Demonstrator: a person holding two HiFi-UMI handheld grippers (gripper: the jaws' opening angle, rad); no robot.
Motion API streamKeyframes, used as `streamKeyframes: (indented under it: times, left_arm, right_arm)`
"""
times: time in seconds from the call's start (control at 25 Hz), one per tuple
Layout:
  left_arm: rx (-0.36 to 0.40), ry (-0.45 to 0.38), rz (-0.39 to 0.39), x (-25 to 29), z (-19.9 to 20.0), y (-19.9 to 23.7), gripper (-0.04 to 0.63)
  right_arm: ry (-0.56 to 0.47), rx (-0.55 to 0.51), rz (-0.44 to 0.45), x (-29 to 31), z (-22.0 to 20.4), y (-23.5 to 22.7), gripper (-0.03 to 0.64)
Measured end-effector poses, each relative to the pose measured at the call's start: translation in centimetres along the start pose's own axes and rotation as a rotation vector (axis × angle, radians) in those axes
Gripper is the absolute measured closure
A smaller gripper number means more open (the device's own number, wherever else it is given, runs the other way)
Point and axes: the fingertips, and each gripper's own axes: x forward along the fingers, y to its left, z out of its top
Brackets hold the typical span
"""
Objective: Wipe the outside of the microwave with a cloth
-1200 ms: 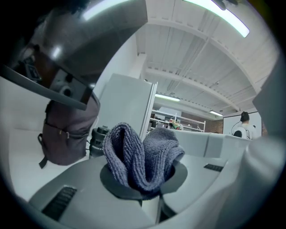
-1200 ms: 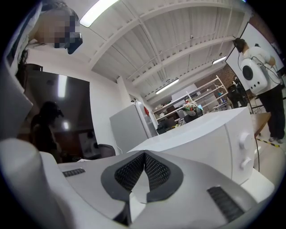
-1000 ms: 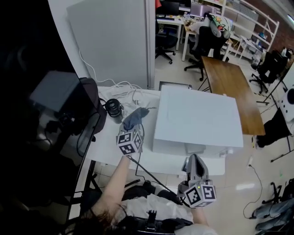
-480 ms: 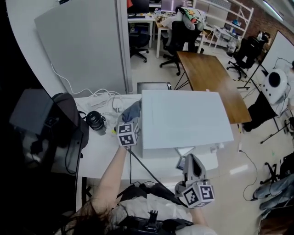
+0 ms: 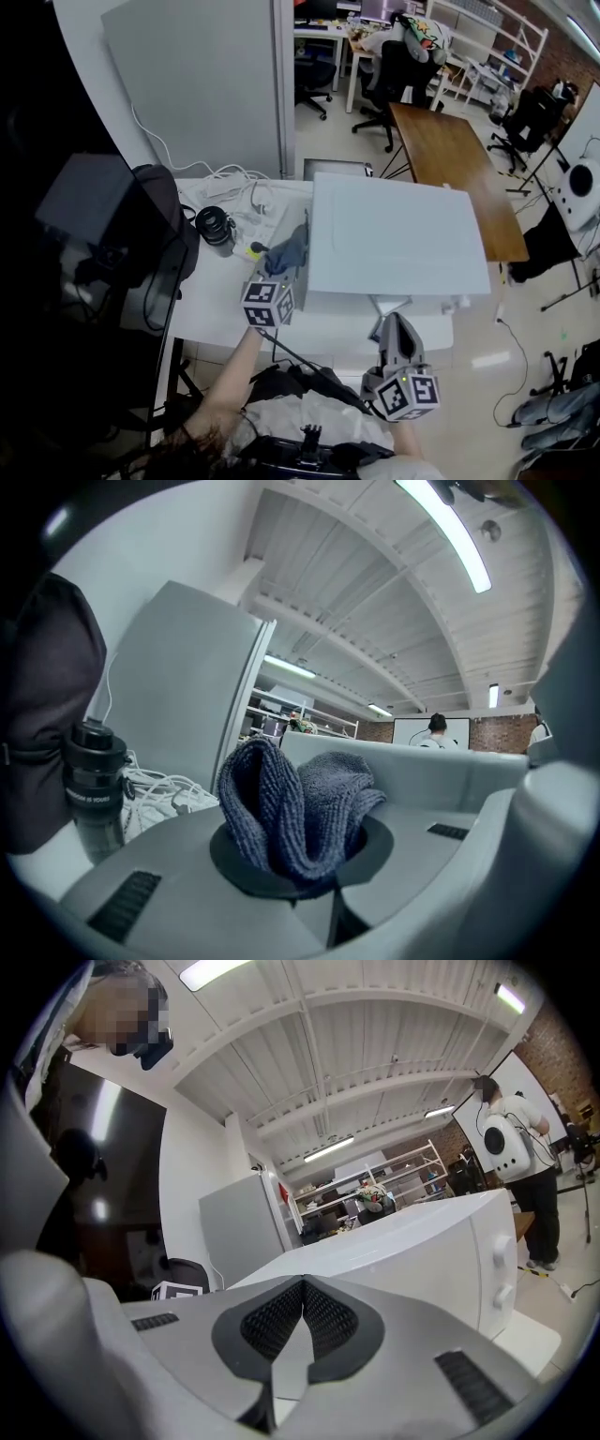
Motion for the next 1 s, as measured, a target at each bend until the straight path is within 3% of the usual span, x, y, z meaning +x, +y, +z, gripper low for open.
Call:
streamKeyframes:
  times: [0.36, 0.52, 0.8, 1.0]
  left_arm:
    - [-0.121, 0.058, -0.018, -8.9, -3.7, -4.3, 0.541]
    - [-0.124, 0.06, 0.037, -10.1, -4.3, -3.1, 0.541]
    - [-0.026, 0.002, 0.186, -3.6, -1.9, 4.2, 0.541]
    - [-0.006, 0.035, 0.163, 3.5, -2.3, 5.7, 0.541]
  right_arm:
    - [0.039, 0.009, 0.048, 0.0, -0.8, 0.5, 0.617]
    - [0.036, 0.018, 0.049, 0.2, -0.7, 0.4, 0.617]
    - [0.023, 0.029, -0.002, -0.5, -0.4, -1.0, 0.617]
    - [-0.011, 0.03, -0.061, -0.6, 0.5, -2.0, 0.617]
